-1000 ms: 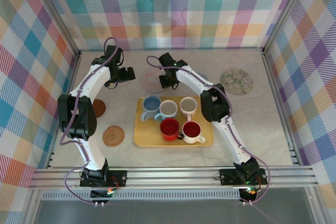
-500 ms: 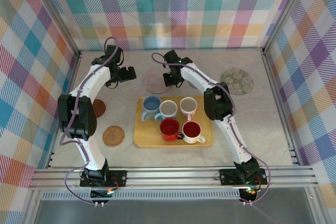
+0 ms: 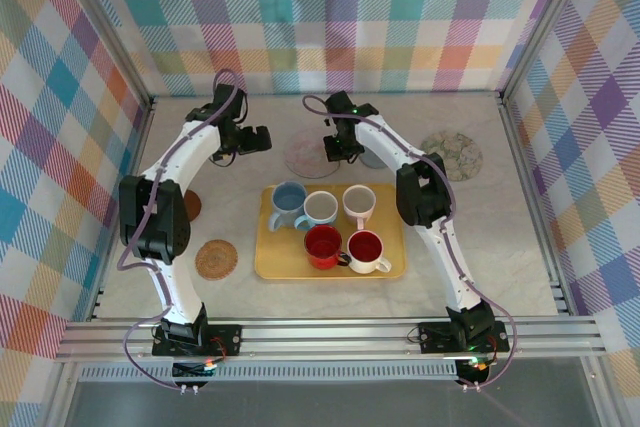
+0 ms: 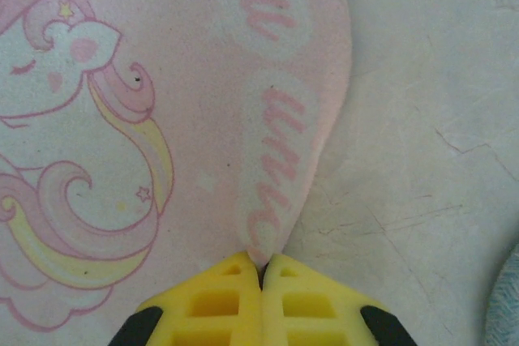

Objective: Place the cup by the coaster

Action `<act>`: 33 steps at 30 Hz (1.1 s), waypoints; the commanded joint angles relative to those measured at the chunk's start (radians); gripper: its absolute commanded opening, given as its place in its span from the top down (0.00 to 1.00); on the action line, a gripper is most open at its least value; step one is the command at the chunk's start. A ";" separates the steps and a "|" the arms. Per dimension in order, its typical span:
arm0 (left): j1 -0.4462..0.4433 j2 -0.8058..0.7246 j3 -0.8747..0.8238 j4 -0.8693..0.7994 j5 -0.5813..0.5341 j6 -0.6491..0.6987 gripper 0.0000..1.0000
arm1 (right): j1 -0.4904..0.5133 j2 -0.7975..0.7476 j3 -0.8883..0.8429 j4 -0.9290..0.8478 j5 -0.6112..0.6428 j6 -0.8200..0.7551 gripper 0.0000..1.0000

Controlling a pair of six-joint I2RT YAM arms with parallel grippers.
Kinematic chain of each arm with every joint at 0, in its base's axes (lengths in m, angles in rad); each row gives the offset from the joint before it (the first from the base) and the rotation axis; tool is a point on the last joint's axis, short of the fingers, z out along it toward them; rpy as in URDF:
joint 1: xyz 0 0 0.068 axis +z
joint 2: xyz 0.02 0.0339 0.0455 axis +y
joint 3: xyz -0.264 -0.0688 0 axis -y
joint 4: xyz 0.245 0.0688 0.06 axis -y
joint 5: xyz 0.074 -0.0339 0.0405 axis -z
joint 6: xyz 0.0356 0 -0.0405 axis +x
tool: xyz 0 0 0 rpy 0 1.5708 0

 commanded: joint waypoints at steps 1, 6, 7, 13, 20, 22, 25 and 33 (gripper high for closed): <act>-0.011 0.014 0.043 -0.023 0.002 0.021 0.00 | -0.009 -0.055 -0.024 -0.031 0.029 0.020 1.00; -0.016 0.025 0.052 -0.029 0.000 0.024 0.00 | -0.018 -0.052 -0.030 -0.021 0.035 0.024 1.00; -0.016 0.026 0.051 -0.031 0.001 0.025 0.00 | -0.020 -0.051 -0.029 -0.017 0.037 0.022 1.00; -0.017 0.033 0.055 -0.034 -0.001 0.027 0.00 | -0.027 -0.042 -0.029 0.006 0.046 0.014 1.00; -0.019 0.048 0.070 -0.041 0.000 0.030 0.00 | -0.029 -0.023 0.001 0.023 0.085 -0.019 1.00; -0.019 0.052 0.072 -0.042 0.001 0.030 0.00 | -0.029 -0.016 0.015 0.019 0.098 -0.026 1.00; -0.020 0.054 0.072 -0.042 0.001 0.028 0.00 | -0.032 -0.012 0.021 0.023 0.105 -0.029 1.00; -0.020 0.066 0.086 -0.055 0.000 0.030 0.00 | -0.043 -0.006 0.021 0.036 0.128 -0.057 1.00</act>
